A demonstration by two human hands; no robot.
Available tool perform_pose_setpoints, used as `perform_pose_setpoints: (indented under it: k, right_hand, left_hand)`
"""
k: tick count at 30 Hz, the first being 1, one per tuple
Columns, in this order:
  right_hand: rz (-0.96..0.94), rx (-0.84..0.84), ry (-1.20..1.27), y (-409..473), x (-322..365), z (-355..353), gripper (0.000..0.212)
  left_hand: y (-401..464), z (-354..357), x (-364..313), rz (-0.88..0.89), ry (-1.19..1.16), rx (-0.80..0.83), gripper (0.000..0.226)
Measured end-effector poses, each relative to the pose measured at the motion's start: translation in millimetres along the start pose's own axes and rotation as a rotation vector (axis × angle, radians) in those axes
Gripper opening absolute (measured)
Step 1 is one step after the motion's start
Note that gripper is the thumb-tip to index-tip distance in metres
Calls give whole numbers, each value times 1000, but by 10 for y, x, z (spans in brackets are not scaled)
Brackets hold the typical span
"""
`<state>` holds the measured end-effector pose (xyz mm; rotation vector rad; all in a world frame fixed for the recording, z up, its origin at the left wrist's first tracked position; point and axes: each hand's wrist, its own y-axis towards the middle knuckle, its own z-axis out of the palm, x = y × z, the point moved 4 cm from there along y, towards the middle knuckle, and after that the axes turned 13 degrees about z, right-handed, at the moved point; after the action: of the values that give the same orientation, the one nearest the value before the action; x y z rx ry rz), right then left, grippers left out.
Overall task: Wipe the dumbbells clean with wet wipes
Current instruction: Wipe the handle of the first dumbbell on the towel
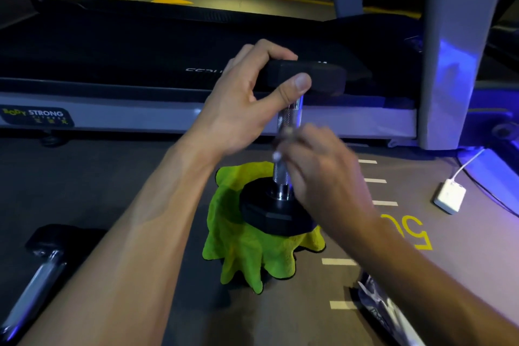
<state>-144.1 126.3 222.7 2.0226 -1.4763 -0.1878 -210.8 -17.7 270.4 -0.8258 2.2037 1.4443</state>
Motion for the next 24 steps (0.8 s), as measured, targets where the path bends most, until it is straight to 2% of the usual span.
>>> perform_pose_setpoints:
  k: [2, 4, 9, 14, 19, 24]
  right_hand:
    - [7, 157, -2, -237, 26, 73, 24]
    - [-37, 225, 3, -182, 7, 46, 26]
    - [-16, -59, -16, 295, -30, -148, 22]
    - [-138, 45, -52, -167, 11, 16, 28]
    - [-117, -142, 41, 395, 9, -147, 22]
    - [-203, 31, -55, -38, 2, 88, 42]
  left_hand:
    - [-3, -8, 13, -9, -13, -8, 39]
    - [-2, -17, 20, -16, -22, -11, 37]
    - [9, -24, 70, -25, -27, -5, 38]
    - [-12, -90, 154, -38, -57, -33, 32]
    - [-16, -112, 185, -65, -76, -21, 27]
    - [-27, -204, 249, -74, -74, -43, 28]
